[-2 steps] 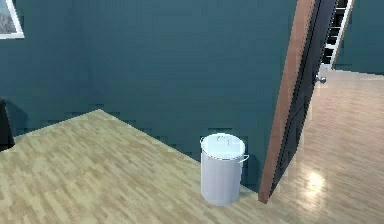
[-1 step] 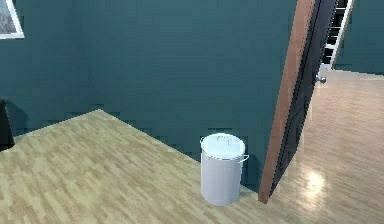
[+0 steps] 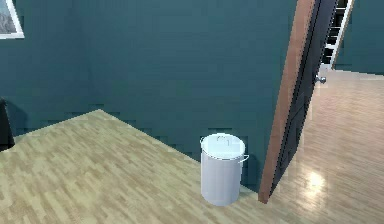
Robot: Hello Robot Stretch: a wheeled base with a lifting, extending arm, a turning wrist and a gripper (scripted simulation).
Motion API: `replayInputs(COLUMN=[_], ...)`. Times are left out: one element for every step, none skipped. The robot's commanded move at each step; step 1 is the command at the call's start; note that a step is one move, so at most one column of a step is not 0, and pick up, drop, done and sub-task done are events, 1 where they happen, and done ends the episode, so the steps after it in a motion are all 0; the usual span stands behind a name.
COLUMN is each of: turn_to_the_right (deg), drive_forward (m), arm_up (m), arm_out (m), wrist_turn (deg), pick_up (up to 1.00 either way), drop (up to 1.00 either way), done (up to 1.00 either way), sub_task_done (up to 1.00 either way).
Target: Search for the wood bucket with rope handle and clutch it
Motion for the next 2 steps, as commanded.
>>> replayInputs(turn_to_the_right=[0.0,0.0], drive_forward=[0.0,0.0], arm_up=[0.0,0.0], arm_out=[0.0,0.0], wrist_turn=[45.0,27.0], pick_up=[0.0,0.0], drop=[0.0,0.0], done=[0.0,0.0], sub_task_done=[0.0,0.0])
